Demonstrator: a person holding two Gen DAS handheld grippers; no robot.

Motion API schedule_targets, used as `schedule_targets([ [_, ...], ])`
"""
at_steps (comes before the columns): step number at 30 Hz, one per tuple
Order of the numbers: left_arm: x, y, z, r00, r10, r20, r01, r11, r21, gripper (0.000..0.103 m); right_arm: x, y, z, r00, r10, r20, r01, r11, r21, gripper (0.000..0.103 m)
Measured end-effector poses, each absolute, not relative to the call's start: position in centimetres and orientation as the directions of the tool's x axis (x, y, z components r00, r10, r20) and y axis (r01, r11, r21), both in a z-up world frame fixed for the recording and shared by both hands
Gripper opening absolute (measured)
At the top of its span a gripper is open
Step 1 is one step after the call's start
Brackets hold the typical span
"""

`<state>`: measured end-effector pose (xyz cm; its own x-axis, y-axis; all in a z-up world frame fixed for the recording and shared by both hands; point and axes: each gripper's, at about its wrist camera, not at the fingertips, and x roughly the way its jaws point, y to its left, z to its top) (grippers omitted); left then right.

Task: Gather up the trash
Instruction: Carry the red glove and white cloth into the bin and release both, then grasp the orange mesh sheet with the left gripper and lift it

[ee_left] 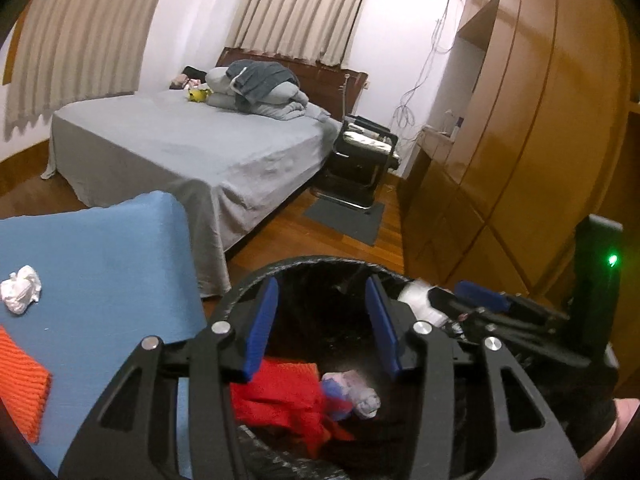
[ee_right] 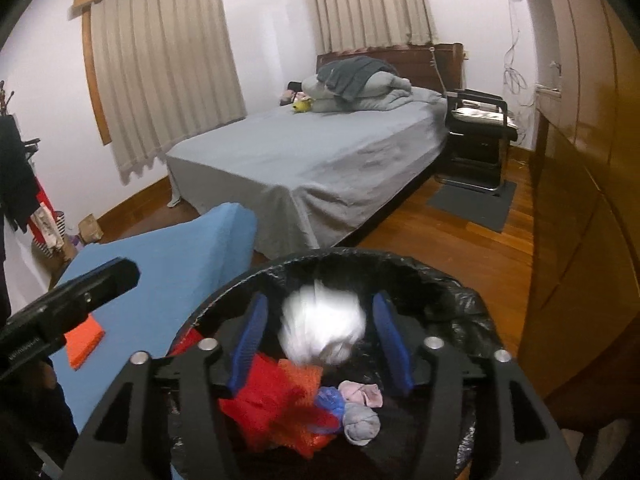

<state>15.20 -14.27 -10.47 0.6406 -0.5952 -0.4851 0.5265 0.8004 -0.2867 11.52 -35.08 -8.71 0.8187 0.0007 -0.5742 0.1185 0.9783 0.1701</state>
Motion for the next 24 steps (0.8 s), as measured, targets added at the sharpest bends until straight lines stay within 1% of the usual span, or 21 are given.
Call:
schedule_targets([
  [2, 14.9, -13.2, -10.6, 0.664, -0.563, -0.491, 0.504, 0.823, -0.263, 0.053, 11.5, -35.0, -8.6, 0.824, -0.007, -0.567, 0.124, 0.978, 0.169, 0.080],
  [5, 14.6, -11.0, -10.7, 0.698, -0.514, -0.499, 0.458, 0.855, -0.241, 0.064, 11.8, -34.3, -8.4, 0.829, 0.004, -0.560, 0.113, 0.978, 0.175, 0.089],
  [6, 14.7, -10.1, -10.8, 0.709, -0.494, -0.504, 0.439, 0.868, -0.233, 0.065, 11.9, -33.9, -8.4, 0.828, 0.012, -0.561, 0.105, 0.979, 0.176, 0.091],
  [11, 14.0, -5.0, -11.1, 0.766, -0.371, -0.525, 0.326, 0.928, -0.181, 0.073, 12.4, -30.7, -8.6, 0.827, 0.081, -0.556, 0.027, 0.983, 0.183, 0.093],
  [18, 14.1, 3.0, -11.8, 0.803, -0.187, -0.566, 0.137, 0.982, -0.131, 0.075, 13.8, -24.3, -8.7, 0.810, 0.209, -0.548, -0.124, 0.974, 0.188, 0.093],
  [24, 14.1, 8.4, -13.0, 0.796, -0.075, -0.601, 0.012, 0.994, -0.107, 0.076, 15.5, -18.8, -8.8, 0.783, 0.298, -0.546, -0.238, 0.954, 0.180, 0.093],
])
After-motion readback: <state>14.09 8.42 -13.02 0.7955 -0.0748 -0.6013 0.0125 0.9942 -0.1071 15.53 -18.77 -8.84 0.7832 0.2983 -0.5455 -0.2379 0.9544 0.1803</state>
